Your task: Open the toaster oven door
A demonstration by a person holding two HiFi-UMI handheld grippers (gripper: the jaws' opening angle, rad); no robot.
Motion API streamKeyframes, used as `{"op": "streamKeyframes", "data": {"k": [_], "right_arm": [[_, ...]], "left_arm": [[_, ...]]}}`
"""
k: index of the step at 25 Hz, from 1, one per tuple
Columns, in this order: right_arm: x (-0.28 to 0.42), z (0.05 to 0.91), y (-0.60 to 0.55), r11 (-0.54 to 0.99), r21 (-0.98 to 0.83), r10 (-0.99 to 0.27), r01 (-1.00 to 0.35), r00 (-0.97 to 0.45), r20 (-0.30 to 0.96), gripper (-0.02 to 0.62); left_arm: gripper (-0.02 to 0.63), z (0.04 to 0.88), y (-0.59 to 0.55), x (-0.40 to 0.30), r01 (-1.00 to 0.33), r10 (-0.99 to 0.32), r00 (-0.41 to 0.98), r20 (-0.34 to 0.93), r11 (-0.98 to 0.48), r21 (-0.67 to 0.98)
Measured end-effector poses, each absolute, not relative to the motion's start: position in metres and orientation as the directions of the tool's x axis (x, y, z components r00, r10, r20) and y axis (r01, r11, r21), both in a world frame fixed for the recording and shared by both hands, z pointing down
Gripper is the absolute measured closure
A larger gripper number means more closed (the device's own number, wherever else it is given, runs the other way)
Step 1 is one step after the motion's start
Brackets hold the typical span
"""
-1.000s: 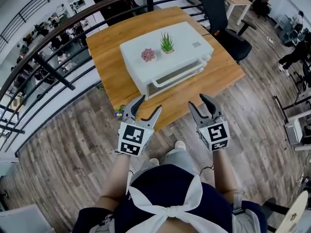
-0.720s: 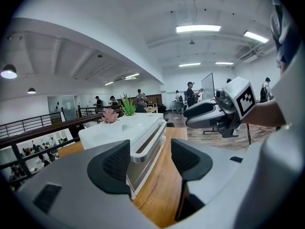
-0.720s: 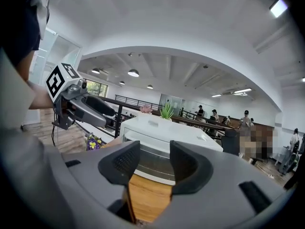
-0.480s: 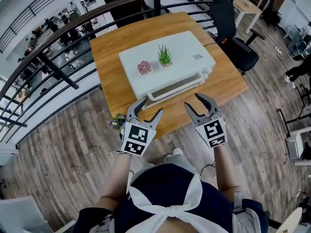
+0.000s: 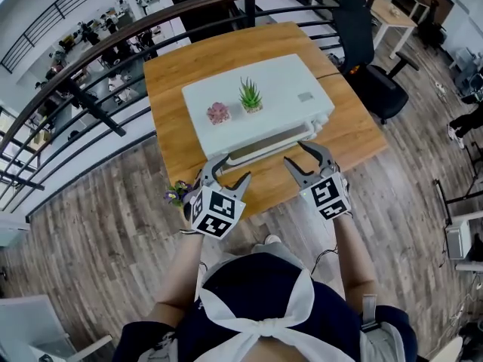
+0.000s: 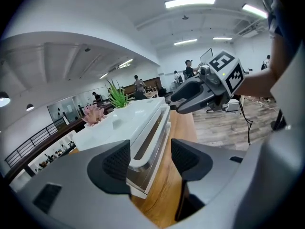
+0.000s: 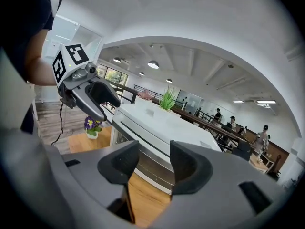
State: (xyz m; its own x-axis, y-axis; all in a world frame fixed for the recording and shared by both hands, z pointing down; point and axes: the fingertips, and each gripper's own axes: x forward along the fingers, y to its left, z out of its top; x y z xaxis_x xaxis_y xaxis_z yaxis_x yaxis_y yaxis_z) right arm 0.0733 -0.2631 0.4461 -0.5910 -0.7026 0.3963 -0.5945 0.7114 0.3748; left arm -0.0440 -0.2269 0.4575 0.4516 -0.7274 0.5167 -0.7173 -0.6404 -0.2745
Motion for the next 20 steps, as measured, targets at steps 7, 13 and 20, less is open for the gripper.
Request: {"op": "streamKeyframes", "data": {"k": [7, 13, 20], "right_arm": [[0.076, 0.462, -0.284, 0.773, 0.445, -0.633, -0.452, -0.585, 0.507, 0.380], [0.071, 0.482, -0.290, 0.823, 0.467, -0.562, -0.323, -0.581, 0.589, 0.377], [0.068, 0.494, -0.300, 0.835, 0.491, -0.538, -0.250, -0.563, 0.627, 0.380]], "left_arm": [[0.347, 0.462, -0.244, -0.039, -0.700, -0.735, 0.400, 0.548, -0.631, -0.335], [0.347, 0.479, -0.251, -0.034, -0.682, -0.710, 0.362, 0.604, -0.643, -0.348], [0.347, 0.489, -0.255, -0.027, -0.659, -0.691, 0.328, 0.644, -0.656, -0.369]]}}
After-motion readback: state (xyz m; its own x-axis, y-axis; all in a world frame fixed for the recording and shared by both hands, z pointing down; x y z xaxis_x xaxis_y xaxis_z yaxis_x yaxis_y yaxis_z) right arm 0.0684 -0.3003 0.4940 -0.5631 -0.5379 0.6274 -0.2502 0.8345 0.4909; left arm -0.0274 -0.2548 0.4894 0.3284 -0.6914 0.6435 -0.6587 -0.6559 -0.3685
